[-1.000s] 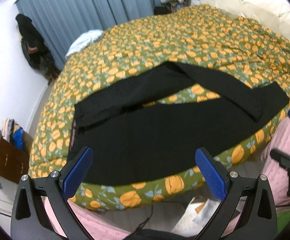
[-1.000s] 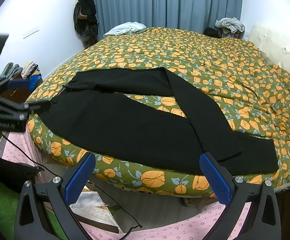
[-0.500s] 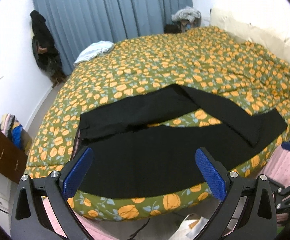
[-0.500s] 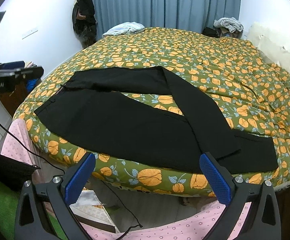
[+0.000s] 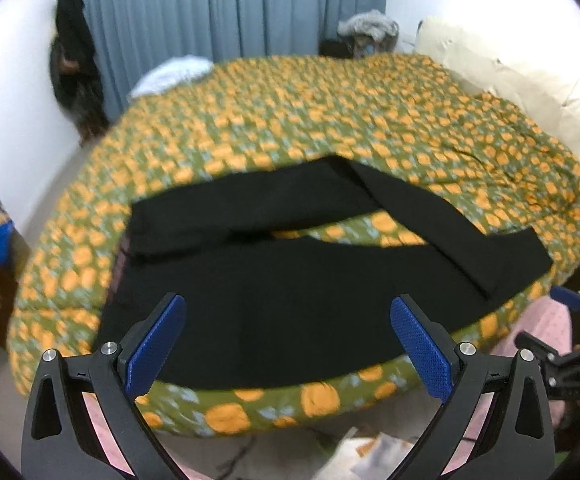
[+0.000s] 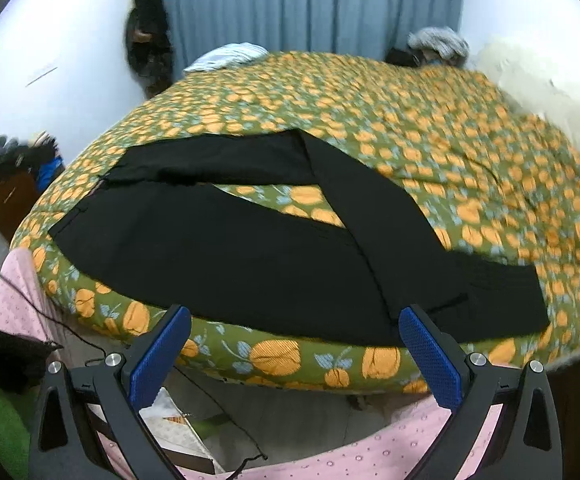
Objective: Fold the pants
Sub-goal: 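Reach the right gripper to the diagonal trouser leg hem and close on it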
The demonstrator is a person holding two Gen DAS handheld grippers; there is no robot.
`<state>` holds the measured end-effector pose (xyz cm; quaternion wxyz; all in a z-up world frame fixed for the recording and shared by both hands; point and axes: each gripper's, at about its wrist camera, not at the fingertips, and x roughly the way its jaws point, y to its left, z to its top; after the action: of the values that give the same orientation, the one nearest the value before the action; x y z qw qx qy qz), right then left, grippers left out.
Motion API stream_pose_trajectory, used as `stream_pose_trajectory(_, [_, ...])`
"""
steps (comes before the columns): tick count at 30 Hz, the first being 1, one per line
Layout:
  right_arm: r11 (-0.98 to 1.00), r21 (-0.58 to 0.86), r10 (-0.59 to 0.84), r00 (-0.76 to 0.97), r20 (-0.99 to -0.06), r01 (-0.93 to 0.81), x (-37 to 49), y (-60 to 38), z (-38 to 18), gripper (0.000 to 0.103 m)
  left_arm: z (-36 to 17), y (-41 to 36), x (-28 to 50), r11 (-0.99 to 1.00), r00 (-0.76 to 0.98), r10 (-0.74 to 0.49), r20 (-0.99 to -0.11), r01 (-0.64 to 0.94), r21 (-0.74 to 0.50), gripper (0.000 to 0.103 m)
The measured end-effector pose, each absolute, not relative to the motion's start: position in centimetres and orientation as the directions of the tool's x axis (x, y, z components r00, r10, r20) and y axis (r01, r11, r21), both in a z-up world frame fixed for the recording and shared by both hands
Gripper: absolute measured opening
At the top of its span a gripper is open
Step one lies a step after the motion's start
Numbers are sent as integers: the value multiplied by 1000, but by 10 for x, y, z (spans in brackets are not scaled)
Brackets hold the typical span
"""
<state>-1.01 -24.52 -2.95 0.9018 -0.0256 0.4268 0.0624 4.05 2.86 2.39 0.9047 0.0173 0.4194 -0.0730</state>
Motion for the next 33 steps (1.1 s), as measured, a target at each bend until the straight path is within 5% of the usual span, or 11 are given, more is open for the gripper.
stream_pose_trajectory(17, [974, 38, 171, 608, -775, -225, -15, -233, -37, 103, 14, 34, 41, 987, 595, -159, -788, 125, -104, 102])
stream_pose_trajectory(23, [936, -334, -138, 753, -644, -114, -2, -293, -37, 103, 18, 36, 33, 988, 621, -153, -769, 120, -100, 102])
stream_pose_trajectory(28, [932, -311, -150, 582, -799, -186, 52, -335, -99, 98, 10, 37, 31, 988, 597, -157, -787, 105, -117, 102])
stream_pose_trajectory(33, [927, -233, -37, 547, -836, -293, 85, -308, -124, 96, 11, 36, 31, 990, 597, -138, -790, 96, -100, 102])
